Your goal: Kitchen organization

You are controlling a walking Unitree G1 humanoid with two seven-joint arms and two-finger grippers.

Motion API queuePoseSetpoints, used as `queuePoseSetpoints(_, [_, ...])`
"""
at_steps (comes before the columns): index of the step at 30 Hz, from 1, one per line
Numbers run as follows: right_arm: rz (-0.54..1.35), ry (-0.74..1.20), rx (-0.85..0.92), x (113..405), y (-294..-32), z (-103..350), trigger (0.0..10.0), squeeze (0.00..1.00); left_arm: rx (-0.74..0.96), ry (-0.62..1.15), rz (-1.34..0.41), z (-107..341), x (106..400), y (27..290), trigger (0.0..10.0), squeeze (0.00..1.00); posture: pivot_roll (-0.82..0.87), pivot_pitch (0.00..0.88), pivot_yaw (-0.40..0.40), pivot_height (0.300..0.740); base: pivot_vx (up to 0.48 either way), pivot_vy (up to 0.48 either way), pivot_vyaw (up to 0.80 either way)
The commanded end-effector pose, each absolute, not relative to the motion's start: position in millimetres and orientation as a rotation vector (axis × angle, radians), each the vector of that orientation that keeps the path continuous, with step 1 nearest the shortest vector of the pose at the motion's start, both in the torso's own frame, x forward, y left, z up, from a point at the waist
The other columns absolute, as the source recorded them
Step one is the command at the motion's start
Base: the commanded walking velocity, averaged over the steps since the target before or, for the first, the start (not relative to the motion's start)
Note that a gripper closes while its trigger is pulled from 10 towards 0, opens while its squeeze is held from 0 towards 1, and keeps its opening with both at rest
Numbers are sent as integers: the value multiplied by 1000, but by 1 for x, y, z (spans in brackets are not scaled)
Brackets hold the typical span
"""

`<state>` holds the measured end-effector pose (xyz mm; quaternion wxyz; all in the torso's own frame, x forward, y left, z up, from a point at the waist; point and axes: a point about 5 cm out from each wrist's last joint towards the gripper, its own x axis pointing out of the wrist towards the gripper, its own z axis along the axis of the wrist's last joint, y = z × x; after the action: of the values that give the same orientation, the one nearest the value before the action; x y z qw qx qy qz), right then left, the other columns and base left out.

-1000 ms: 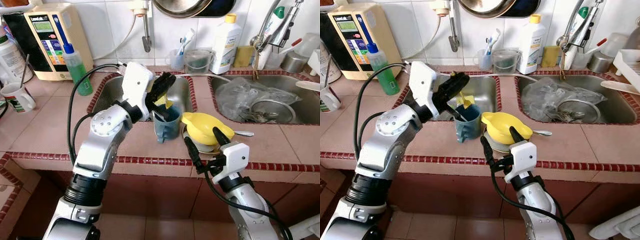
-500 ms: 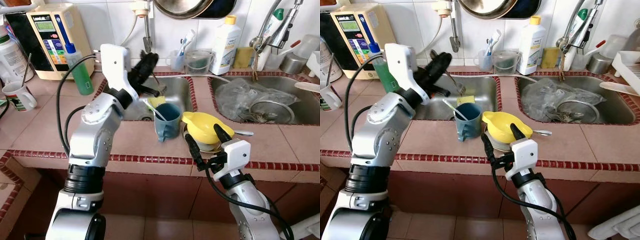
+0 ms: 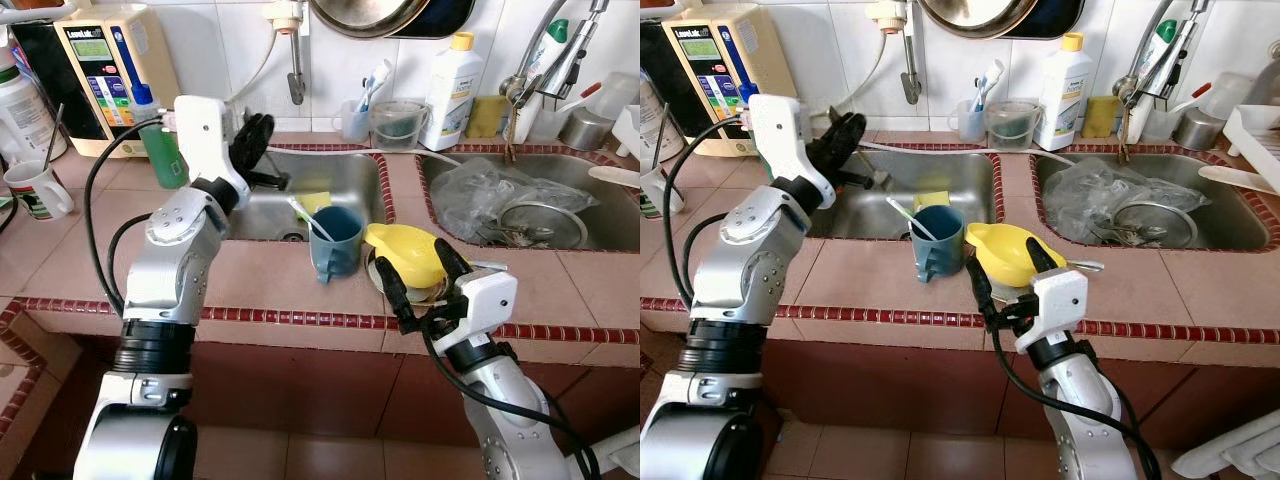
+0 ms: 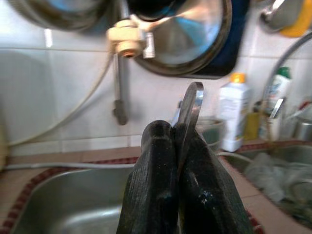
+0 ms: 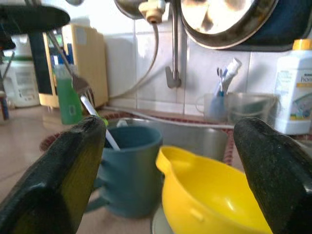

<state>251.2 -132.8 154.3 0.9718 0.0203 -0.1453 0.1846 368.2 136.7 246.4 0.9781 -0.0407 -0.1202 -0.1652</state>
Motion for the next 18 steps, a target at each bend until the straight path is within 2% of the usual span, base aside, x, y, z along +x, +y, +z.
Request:
queuePoseSetpoints(1, [380,-305,60,250,-131,161,10000,0,-57,-282,-296,259,372,141,10000,0,-92,0,59,740,0,0,0])
queuePoseSetpoints(10, [402,-286,123,246,-128,168,10000,0,32,-246,-252,241,376,157,10000,0,-90,0,54,740,0,0,0])
queuePoseSetpoints(18, [434,-254,99,236,-125,165,10000,0,120,-218,-235,223,378,172,10000,0,-85,0,47,740,0,0,0])
